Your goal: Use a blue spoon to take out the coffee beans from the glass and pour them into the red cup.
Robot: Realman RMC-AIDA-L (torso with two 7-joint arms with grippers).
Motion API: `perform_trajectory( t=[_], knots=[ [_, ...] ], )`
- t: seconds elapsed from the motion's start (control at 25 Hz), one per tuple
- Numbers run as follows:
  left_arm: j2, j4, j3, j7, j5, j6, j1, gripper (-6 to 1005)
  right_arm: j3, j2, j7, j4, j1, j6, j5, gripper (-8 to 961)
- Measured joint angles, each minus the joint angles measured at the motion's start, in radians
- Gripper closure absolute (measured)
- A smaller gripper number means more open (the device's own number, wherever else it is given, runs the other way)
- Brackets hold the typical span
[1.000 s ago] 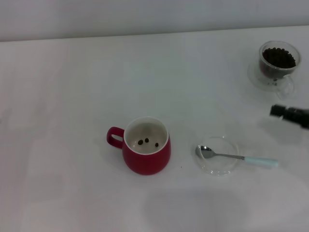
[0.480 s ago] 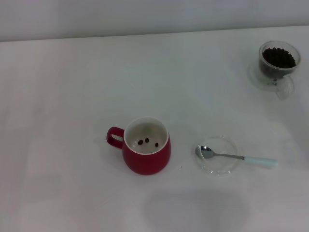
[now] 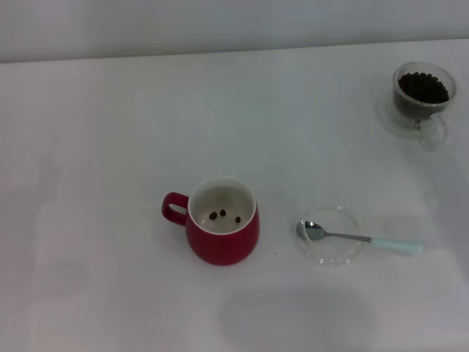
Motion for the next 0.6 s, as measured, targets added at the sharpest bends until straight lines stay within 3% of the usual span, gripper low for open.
perform_trajectory(
  t=[0.24, 0.6],
  knots=[
    [-0.001, -0.006, 0.000, -0.002, -0.079, -0.031, -0.013, 126, 0.004, 0.000, -0.015, -0.062, 0.052, -0.056, 0.003, 760],
    [0.002, -0.013, 0.000, -0.002, -0.136, -0.055, -0.039, 126, 0.005, -0.004, -0.040, -0.088, 0.062, -0.063, 0.009, 761]
  ],
)
